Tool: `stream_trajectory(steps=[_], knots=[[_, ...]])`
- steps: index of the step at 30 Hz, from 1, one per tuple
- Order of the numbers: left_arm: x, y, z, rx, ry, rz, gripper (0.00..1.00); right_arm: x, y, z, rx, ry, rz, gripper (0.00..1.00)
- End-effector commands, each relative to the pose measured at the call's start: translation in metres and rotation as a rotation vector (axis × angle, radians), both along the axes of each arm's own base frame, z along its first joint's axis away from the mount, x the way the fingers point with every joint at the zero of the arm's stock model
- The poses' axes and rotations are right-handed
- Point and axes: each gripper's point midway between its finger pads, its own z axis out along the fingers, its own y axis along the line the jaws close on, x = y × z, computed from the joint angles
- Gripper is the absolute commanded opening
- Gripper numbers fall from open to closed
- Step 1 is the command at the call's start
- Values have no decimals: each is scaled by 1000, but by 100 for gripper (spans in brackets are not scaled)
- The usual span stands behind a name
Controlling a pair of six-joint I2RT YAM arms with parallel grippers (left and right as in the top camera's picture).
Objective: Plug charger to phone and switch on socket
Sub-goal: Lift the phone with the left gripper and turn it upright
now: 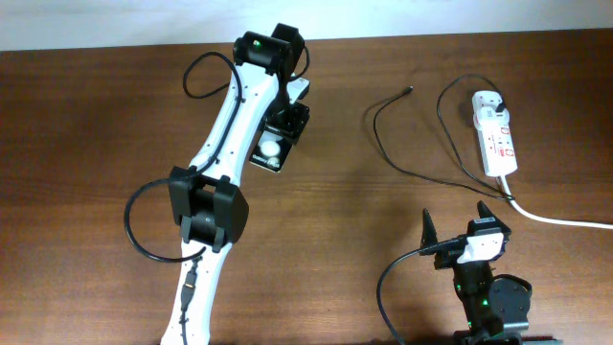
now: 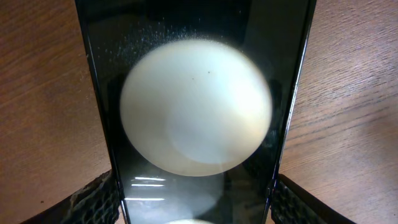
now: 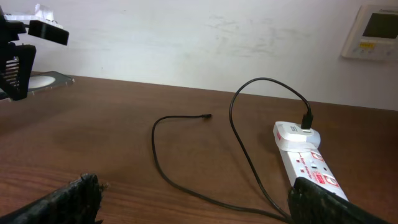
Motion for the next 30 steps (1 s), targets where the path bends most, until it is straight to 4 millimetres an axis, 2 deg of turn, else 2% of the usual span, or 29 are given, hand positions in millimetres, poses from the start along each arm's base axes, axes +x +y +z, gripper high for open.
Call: stream_trajectory(steps=[1, 8, 11, 16, 21, 23, 25, 28, 30], knots=[[1, -3, 56, -63, -116, 10, 62, 0, 0, -2, -7, 0, 0, 99], [-24, 7, 160, -146, -313, 8, 62, 0, 0, -2, -7, 0, 0, 98], [-36, 12, 185, -167, -357, 18, 61, 0, 0, -2, -7, 0, 0, 99], [-63, 23, 239, -213, -470, 17, 61, 0, 0, -2, -7, 0, 0, 99], [-97, 36, 291, -267, -596, 23, 61, 0, 0, -2, -7, 0, 0, 99], [-103, 38, 299, -276, -615, 23, 61, 0, 0, -2, -7, 0, 0, 99], [-102, 38, 296, -277, -604, 37, 61, 0, 0, -2, -7, 0, 0, 99], [-99, 36, 278, -259, -553, 45, 61, 0, 0, -2, -7, 0, 0, 99], [-94, 34, 260, -247, -501, 66, 61, 0, 0, -2, -7, 0, 0, 99]])
